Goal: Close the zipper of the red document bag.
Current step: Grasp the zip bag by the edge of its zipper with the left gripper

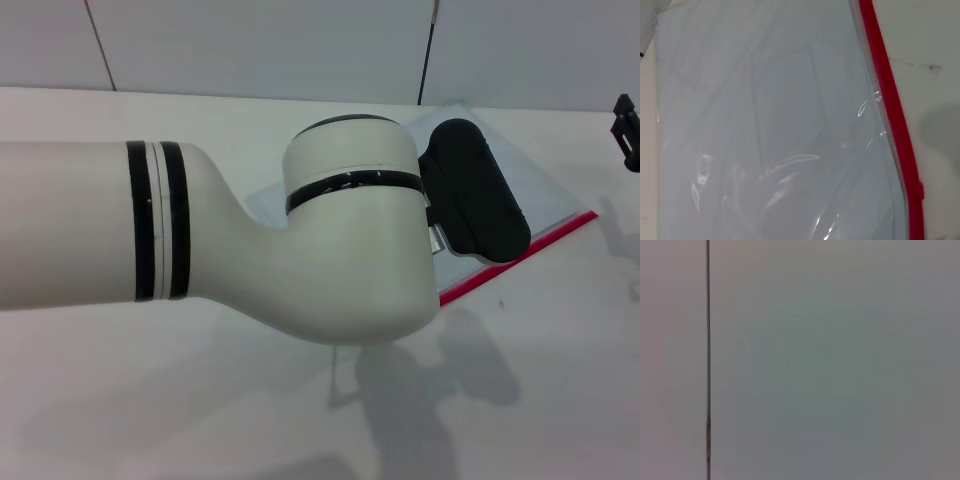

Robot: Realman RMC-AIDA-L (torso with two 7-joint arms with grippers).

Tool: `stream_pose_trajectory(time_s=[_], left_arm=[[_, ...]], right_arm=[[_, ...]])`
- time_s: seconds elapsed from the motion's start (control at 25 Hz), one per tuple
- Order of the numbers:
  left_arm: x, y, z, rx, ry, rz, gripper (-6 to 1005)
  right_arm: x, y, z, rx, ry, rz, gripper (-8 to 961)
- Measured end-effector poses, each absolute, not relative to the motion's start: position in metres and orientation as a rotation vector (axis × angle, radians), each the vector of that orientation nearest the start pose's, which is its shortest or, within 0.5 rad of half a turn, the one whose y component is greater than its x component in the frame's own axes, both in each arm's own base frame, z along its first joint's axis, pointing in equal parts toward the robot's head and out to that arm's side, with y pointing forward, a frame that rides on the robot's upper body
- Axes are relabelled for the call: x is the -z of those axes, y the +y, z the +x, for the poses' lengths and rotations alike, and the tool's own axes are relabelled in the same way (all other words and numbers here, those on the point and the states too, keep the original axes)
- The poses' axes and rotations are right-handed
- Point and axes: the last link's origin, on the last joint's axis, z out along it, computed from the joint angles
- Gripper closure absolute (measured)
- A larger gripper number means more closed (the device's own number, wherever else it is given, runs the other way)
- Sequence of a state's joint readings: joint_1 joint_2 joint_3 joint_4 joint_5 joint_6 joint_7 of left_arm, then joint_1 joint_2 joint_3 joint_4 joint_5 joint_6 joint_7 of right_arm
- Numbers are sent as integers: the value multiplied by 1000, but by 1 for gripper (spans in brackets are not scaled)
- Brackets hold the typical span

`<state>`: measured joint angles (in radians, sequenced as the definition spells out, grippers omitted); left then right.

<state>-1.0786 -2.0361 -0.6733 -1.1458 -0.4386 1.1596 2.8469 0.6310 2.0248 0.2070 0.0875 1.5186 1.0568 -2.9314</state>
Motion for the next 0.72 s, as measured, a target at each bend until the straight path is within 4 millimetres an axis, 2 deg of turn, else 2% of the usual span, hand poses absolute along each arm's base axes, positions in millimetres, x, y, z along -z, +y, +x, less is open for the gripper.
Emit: stream_pose_trajectory(time_s=[0.36, 0.72], left_arm=[[140, 341, -94, -753, -306, -2381, 249], [142, 343, -95, -735, -311, -2387, 427]], right_arm=[[-2, 386, 311, -656, 542, -1659, 368], [0, 386, 309, -664, 546, -1660, 368]])
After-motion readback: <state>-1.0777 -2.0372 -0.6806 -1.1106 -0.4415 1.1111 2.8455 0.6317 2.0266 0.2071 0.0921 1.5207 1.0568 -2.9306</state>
